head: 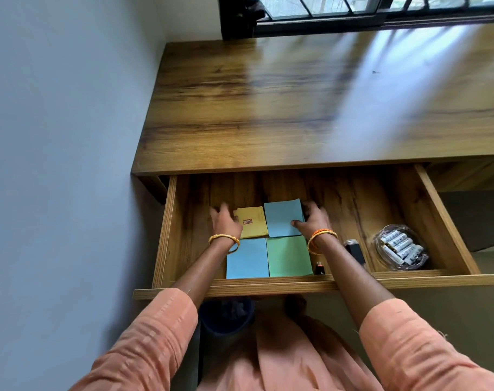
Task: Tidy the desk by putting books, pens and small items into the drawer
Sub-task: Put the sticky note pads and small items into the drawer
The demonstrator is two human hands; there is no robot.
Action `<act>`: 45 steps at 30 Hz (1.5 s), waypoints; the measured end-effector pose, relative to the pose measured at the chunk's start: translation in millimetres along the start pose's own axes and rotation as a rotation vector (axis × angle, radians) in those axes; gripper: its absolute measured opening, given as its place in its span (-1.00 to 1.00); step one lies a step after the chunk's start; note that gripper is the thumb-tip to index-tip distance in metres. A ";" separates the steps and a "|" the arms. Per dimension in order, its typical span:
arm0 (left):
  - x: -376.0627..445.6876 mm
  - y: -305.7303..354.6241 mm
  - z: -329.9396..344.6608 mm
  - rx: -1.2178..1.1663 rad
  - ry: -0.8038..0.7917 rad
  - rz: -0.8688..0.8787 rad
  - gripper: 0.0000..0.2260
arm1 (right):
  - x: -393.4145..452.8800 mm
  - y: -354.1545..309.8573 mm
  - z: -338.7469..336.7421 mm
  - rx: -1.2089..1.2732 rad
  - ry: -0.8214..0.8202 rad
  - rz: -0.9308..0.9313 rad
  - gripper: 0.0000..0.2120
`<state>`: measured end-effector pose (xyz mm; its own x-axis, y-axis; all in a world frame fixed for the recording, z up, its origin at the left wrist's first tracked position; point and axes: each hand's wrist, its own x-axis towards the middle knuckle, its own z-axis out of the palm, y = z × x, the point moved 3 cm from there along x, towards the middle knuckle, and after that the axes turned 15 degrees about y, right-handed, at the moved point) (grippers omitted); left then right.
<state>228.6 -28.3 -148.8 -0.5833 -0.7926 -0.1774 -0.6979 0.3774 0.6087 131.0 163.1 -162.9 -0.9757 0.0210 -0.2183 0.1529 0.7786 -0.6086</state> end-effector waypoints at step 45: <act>-144.9 -0.2 -2.3 0.307 0.278 1.077 -0.36 | -127.3 72.5 -47.6 -0.371 0.375 -0.938 -0.42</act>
<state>314.2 85.4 -121.3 -0.8527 -0.0529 0.5197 0.0119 0.9926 0.1205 258.8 246.8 -143.0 -0.6744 -0.5420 0.5015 -0.6774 0.7244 -0.1281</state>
